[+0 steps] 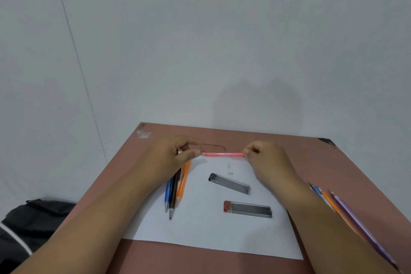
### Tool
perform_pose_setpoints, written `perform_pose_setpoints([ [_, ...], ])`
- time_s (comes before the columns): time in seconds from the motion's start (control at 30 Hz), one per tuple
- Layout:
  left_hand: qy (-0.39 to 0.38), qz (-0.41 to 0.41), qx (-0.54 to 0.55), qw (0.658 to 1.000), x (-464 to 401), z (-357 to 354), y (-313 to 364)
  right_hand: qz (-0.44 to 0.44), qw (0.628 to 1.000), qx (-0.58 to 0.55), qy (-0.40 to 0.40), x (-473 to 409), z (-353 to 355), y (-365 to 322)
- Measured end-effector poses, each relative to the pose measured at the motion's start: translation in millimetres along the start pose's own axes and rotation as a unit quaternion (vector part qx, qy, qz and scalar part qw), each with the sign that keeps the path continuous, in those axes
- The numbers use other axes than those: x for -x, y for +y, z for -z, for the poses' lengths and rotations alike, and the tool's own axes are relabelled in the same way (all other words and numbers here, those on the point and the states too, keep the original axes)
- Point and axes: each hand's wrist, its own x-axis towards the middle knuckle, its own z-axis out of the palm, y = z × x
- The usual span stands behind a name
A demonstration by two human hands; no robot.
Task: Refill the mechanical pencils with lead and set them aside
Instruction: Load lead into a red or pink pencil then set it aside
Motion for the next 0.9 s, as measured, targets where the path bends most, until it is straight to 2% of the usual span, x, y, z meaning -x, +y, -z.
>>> perform_pose_setpoints([
  [0.27, -0.013, -0.006, -0.012, 1.000, -1, 0, 0, 0.059, 0.993, 0.106, -0.002, -7, -11, 10],
  [0.47, -0.016, -0.005, 0.000, 1.000, 0, -1, -2, 0.077, 0.990, 0.117, 0.004, -2, -8, 4],
  [0.57, -0.013, -0.006, -0.004, 1.000, -1, 0, -2, 0.105, 0.993, 0.047, 0.032, 9, 4, -14],
  [0.63, -0.009, -0.005, -0.001, 1.000, 0, 0, 0, 0.114, 0.993, 0.040, -0.014, 18, 13, -29],
  [0.77, -0.010, -0.002, 0.001, 1.000, 0, 0, 1, 0.112, 0.974, 0.138, -0.140, 32, 22, -45],
  [0.9, -0.011, -0.001, 0.014, 1.000, 1, 2, 3, 0.120, 0.955, 0.205, -0.178, 38, 18, -48],
])
